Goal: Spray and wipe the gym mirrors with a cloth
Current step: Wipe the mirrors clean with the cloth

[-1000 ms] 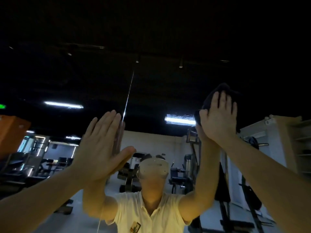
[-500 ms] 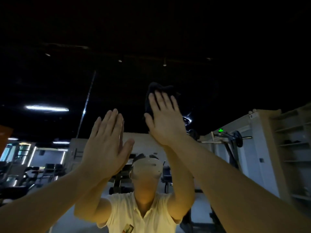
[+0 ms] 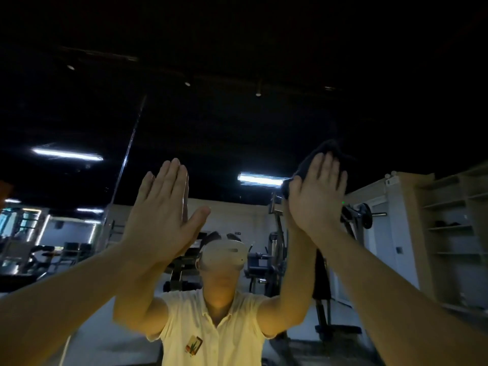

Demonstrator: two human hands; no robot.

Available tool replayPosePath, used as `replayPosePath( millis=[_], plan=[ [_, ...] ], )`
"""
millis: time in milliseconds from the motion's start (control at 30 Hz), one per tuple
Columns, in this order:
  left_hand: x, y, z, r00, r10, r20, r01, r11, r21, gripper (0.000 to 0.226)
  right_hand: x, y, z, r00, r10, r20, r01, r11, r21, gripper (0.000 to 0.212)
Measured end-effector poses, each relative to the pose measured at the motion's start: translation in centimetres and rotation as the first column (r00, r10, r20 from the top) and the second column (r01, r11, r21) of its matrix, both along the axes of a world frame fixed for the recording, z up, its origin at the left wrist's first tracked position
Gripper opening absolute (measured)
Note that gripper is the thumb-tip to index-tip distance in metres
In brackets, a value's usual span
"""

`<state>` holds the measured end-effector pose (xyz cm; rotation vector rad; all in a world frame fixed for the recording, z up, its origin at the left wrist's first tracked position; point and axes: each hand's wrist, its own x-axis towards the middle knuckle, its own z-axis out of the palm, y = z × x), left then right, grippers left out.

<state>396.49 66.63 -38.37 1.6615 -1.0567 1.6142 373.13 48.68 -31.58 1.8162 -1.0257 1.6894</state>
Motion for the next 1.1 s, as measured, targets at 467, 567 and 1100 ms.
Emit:
replayPosePath(
  millis=[467, 567, 1100],
  plan=[
    [1.6, 4.0, -8.4, 0.995, -0.061, 0.084, 0.063, 0.998, -0.022, 0.077, 8.1, 7.2, -7.8, 0.819, -0.026, -0.573, -0.218, 0.91, -0.354, 0.071],
    [0.5, 2.3, -9.2, 0.996, -0.05, 0.073, 0.049, 0.999, 0.009, 0.085, 4.2, 3.7, -7.8, 0.885, -0.015, -0.465, -0.143, 0.942, -0.305, 0.07],
    [-0.3, 1.5, -11.9, 0.993, -0.115, -0.002, 0.115, 0.992, -0.058, 0.086, 2.8, 2.8, -10.8, 0.995, 0.038, -0.097, -0.048, 0.994, -0.097, 0.072]
  ],
)
